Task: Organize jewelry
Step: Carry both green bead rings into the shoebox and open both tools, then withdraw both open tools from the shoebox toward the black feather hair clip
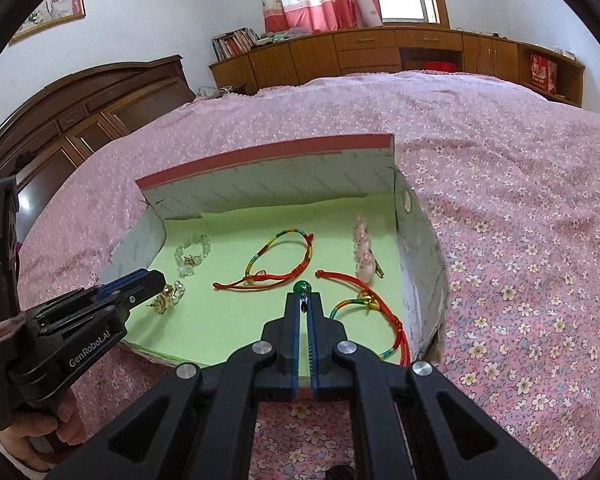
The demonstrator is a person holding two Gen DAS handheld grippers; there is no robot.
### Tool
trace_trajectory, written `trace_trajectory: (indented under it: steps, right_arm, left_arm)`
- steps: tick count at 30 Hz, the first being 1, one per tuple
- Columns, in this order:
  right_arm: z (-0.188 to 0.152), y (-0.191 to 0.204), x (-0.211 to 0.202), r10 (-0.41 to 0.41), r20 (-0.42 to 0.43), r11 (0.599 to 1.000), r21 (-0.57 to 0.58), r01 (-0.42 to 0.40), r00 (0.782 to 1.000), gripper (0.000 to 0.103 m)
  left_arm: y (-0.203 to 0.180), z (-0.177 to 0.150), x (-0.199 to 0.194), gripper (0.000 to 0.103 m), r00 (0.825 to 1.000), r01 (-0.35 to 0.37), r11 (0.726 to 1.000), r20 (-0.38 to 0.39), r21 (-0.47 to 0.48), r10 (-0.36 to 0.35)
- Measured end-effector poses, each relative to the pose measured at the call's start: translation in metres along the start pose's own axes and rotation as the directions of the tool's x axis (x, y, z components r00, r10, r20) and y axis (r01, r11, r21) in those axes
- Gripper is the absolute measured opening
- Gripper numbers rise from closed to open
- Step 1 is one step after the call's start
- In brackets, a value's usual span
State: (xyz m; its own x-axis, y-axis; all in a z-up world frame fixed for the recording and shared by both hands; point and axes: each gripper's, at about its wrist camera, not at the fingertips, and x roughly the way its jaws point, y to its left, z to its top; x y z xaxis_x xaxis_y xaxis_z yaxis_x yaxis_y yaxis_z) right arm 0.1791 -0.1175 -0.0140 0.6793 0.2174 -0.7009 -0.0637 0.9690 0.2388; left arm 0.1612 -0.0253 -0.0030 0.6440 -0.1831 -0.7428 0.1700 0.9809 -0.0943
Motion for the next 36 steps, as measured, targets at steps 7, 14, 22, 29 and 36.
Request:
trace_trajectory:
  steps: [7,14,22,29,36]
  right_arm:
    - [0.001,0.001,0.0,0.007,-0.009,1.0,0.001,-0.007,1.0,0.009]
    - [0.004,-0.001,-0.019,0.04,0.033,0.999,0.022,-0.04,0.999,0.024]
    - [0.007,-0.004,-0.062,0.038,0.1,0.999,0.022,-0.04,0.994,0.028]
    - [-0.004,-0.015,-0.093,0.016,0.117,0.999,0.044,-0.021,0.993,0.03]
    - [-0.024,-0.027,-0.115,-0.013,0.111,0.998,0.056,0.007,0.994,0.032]
  left_arm:
    - [-0.002,0.0,-0.001,0.009,1.0,0.008,1.0,-0.005,0.0,-0.008]
    - [-0.002,-0.001,-0.018,0.017,0.999,0.031,1.0,0.019,-0.001,-0.031]
    - [-0.016,-0.006,-0.043,0.018,0.996,0.081,0.996,0.037,0.02,-0.082]
    - [-0.033,-0.017,-0.062,0.019,0.99,0.135,0.99,0.025,0.046,-0.136]
    - [-0.045,-0.03,-0.073,0.019,0.988,0.154,0.986,0.004,0.063,-0.155]
